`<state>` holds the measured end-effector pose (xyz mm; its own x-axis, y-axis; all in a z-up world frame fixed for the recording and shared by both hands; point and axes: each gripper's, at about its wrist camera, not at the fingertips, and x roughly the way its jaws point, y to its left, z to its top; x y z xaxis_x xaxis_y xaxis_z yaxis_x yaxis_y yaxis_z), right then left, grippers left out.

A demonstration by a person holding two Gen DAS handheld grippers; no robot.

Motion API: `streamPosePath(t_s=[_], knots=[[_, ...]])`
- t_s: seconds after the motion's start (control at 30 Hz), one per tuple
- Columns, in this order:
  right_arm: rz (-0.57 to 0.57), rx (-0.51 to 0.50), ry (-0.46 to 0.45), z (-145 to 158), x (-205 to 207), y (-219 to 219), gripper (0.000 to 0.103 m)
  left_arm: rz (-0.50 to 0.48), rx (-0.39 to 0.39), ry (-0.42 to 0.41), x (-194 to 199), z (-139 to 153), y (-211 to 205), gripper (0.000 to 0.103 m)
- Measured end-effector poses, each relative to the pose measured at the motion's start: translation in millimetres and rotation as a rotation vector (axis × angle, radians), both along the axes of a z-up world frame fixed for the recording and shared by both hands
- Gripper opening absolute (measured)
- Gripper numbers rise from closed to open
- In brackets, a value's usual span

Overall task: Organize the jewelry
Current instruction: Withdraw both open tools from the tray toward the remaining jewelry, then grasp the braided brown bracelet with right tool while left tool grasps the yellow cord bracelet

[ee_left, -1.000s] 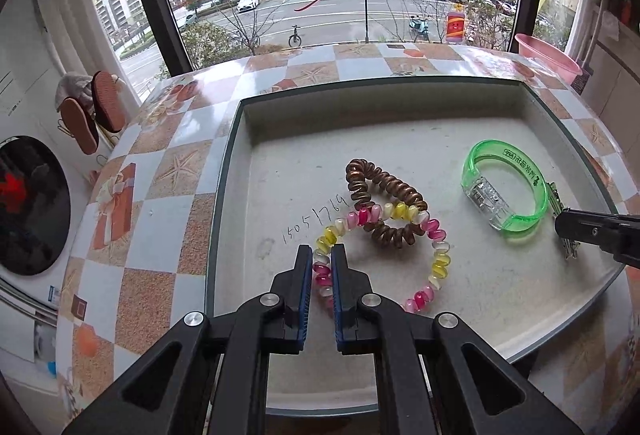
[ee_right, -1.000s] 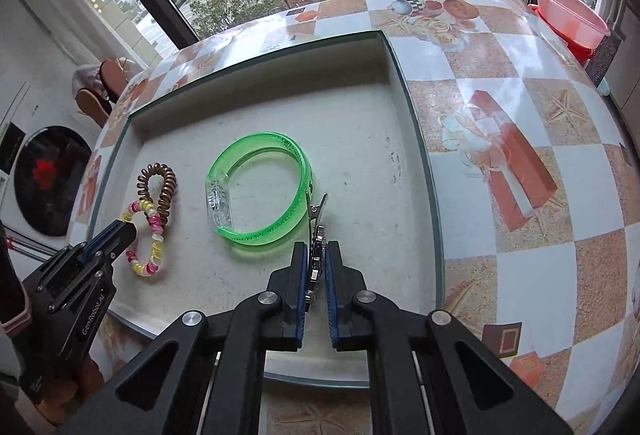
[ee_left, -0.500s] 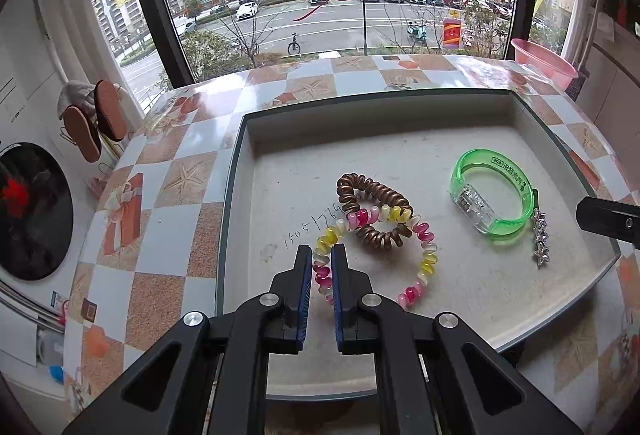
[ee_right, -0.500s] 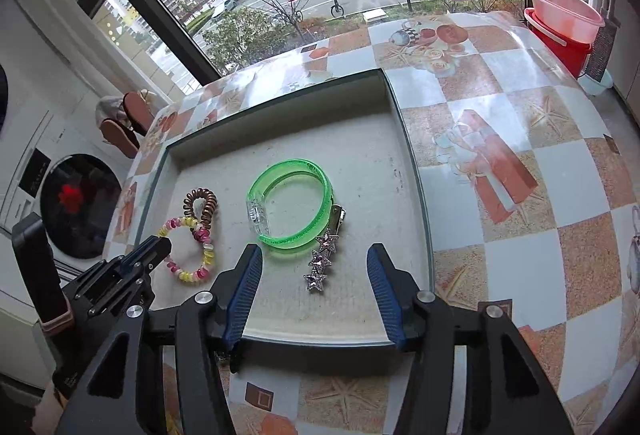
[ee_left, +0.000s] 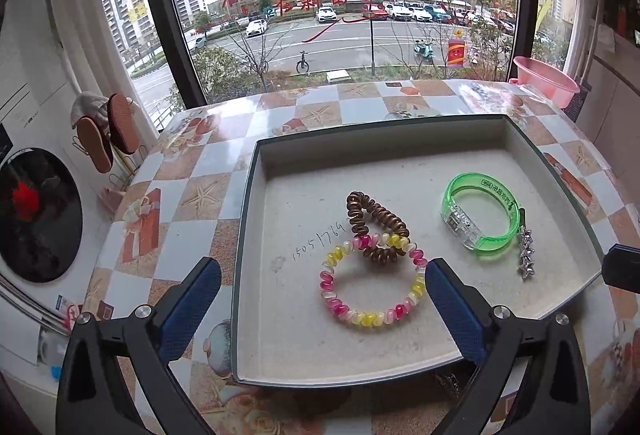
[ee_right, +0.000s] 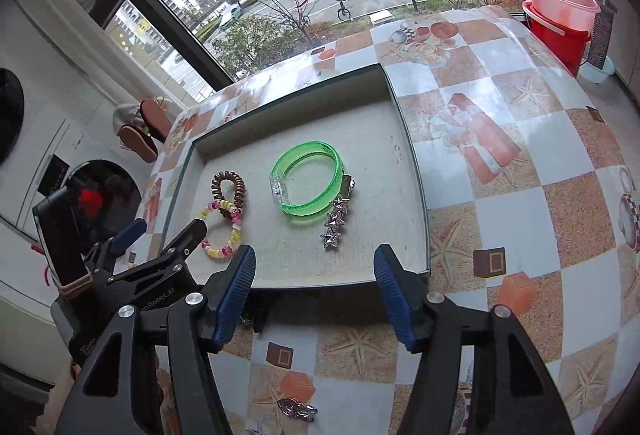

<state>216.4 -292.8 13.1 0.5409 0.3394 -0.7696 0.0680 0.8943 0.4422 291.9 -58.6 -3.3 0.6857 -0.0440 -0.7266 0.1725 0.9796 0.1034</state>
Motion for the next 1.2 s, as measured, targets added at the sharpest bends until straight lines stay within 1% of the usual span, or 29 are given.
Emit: streamPosePath(t_s=[0.03, 0.17, 0.2, 0.23, 0.37, 0.47, 0.53, 0.6, 0.7, 0.87, 1.0, 1.1, 1.2], knots=[[-0.001, 0.005, -0.004, 1, -3, 0, 0.084, -0.005, -0.003, -0.008, -6, 4, 1, 0.103], [-0.007, -0.005, -0.041, 13, -23, 2, 0.090, -0.022, -0.032, -0.028, -32, 17, 11, 0.103], [-0.005, -0.006, -0.054, 16, -27, 2, 0.095, -0.025, -0.039, -0.031, -40, 20, 14, 0.103], [-0.002, -0.004, -0.066, 19, -33, 2, 0.103, -0.026, -0.046, -0.035, -48, 22, 18, 0.103], [-0.007, 0.017, -0.134, 31, -60, 2, 0.103, -0.017, -0.061, -0.058, -82, 31, 33, 0.103], [-0.007, 0.001, -0.162, 40, -78, 5, 0.103, -0.018, -0.086, -0.034, -102, 31, 44, 0.103], [-0.006, -0.008, -0.160, 44, -89, 6, 0.103, -0.010, -0.097, -0.020, -116, 27, 51, 0.103], [-0.009, -0.011, -0.147, 46, -98, 7, 0.103, -0.025, -0.115, 0.008, -129, 22, 57, 0.103], [0.002, 0.006, -0.133, 46, -115, 9, 0.103, -0.009, -0.130, 0.027, -149, 12, 64, 0.103], [0.030, -0.008, -0.072, 30, -142, 21, 0.103, 0.010, -0.132, 0.052, -180, -6, 71, 0.103], [0.044, -0.042, -0.023, 10, -158, 32, 0.103, 0.018, -0.122, 0.073, -197, -20, 75, 0.103], [0.048, -0.063, 0.025, -10, -170, 37, 0.103, 0.032, -0.122, 0.079, -205, -28, 78, 0.103], [0.045, -0.078, 0.067, -27, -181, 40, 0.103, 0.043, -0.140, 0.099, -207, -35, 80, 0.103]])
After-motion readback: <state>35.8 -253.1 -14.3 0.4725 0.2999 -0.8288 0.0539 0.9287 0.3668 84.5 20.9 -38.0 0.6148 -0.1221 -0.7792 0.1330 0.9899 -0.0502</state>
